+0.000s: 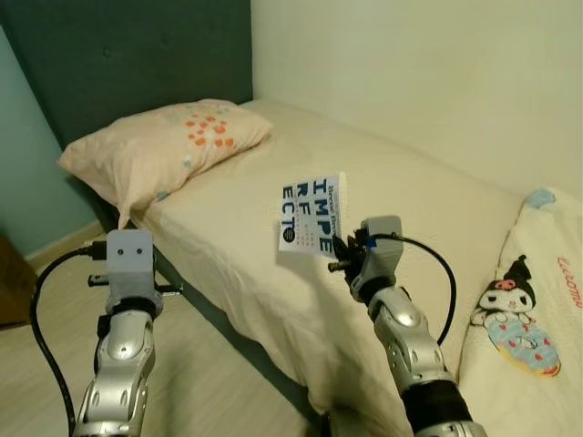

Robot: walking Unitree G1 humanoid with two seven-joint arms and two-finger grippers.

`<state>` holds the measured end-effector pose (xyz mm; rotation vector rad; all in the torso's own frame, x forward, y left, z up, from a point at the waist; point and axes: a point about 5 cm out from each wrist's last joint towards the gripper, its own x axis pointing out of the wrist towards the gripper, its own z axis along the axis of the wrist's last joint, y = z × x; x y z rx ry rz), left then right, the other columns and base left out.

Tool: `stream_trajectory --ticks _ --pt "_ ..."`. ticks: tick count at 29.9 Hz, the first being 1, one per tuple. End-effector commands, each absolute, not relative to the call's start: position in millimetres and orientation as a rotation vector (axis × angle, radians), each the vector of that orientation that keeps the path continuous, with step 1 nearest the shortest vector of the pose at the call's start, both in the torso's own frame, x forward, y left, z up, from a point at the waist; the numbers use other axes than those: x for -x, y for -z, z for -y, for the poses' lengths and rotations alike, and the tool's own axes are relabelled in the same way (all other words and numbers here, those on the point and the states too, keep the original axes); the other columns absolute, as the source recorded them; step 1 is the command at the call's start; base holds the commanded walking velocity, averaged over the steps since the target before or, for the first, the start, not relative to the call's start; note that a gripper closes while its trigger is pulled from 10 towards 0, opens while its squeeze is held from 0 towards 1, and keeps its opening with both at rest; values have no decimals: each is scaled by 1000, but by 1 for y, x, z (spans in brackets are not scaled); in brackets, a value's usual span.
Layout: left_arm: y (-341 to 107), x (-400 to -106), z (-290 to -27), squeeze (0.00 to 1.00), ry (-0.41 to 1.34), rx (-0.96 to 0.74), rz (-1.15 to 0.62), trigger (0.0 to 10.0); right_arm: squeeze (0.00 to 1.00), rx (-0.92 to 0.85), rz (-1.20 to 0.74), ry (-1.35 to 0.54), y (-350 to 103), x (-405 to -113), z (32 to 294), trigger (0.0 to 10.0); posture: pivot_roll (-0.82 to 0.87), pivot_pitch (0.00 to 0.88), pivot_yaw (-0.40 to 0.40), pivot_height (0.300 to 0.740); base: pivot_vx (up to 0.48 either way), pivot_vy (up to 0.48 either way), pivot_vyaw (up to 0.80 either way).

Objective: Clean up the room

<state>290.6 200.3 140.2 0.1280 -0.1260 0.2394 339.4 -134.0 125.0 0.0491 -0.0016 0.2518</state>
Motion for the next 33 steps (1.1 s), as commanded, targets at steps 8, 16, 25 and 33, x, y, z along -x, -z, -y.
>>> stream_trajectory --ticks 8,16,25,33 --pt "-136 -289 -200 0 -240 -125 119 10000 0 -78 23 -259 -127 -338 132 10000 -32 38 -37 689 0 0 0" --pt "-134 -289 -198 0 -228 -124 112 10000 0 -88 22 -261 -126 -335 131 10000 -35 35 -25 719 0 0 0" --pt "-135 -291 -198 0 -224 -125 115 10000 0 -94 19 -259 -125 -336 133 10000 -38 36 -18 740 0 0 0" --pt "-133 -291 -197 0 -213 -126 109 10000 0 -89 7 -266 -124 -335 134 10000 -42 36 -15 740 0 0 0"
